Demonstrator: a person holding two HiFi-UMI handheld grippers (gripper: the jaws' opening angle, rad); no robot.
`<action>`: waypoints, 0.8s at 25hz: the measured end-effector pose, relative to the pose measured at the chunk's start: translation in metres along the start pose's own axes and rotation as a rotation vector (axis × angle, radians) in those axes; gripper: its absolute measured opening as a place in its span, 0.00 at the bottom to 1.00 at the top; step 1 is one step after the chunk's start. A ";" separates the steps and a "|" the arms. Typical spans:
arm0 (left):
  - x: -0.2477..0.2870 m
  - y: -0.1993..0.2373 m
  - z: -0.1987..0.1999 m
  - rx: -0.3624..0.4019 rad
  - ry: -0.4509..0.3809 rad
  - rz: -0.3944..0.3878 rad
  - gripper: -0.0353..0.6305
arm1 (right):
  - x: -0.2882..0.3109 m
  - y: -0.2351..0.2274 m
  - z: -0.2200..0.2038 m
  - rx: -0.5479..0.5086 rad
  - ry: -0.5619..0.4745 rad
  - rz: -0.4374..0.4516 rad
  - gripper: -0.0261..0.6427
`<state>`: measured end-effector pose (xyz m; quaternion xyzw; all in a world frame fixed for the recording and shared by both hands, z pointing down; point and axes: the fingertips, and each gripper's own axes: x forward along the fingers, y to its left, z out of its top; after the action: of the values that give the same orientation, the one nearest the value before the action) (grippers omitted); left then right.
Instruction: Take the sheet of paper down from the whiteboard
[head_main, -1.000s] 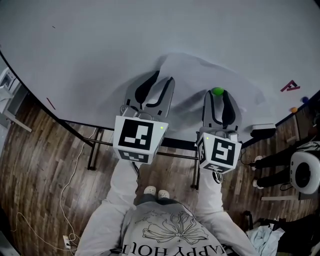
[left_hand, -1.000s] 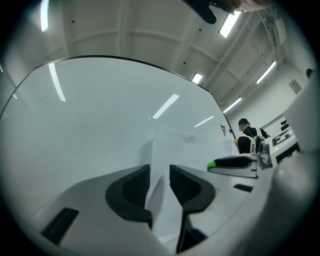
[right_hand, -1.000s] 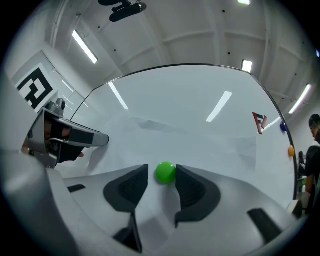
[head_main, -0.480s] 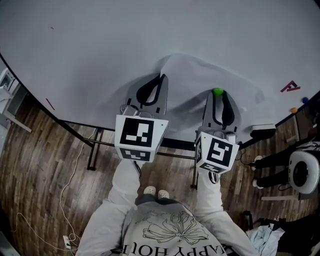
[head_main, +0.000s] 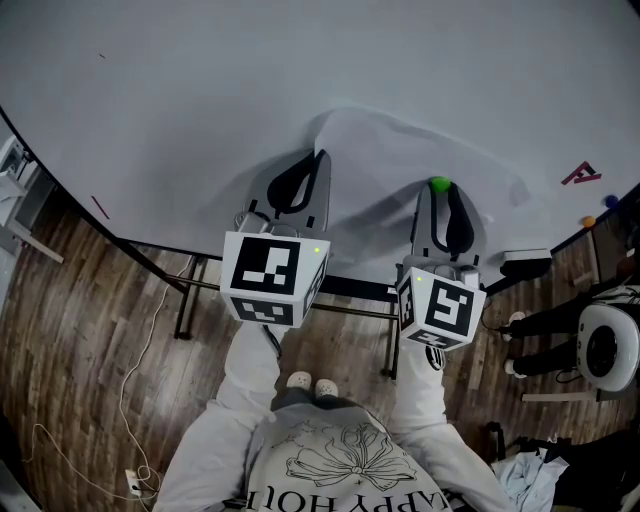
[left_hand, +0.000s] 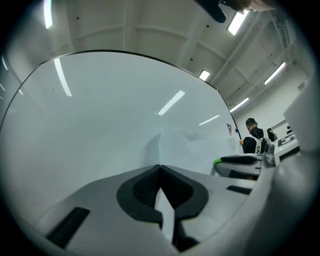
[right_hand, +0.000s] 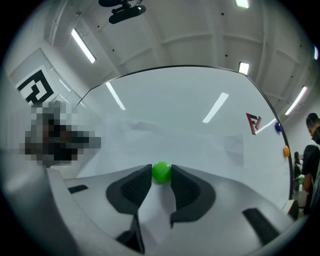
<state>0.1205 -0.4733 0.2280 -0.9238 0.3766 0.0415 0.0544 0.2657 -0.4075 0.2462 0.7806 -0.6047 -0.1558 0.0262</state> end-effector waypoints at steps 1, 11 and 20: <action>-0.002 0.002 0.000 0.001 0.001 0.010 0.06 | -0.001 -0.002 0.000 0.007 -0.001 -0.006 0.21; -0.041 0.051 -0.004 0.040 0.033 0.173 0.06 | -0.014 -0.029 0.006 0.042 -0.033 -0.055 0.21; -0.074 0.083 -0.006 0.065 0.059 0.278 0.06 | -0.008 -0.037 -0.001 0.045 -0.010 -0.067 0.22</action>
<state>0.0103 -0.4817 0.2367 -0.8612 0.5037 0.0092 0.0668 0.2987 -0.3900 0.2408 0.8000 -0.5818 -0.1468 0.0006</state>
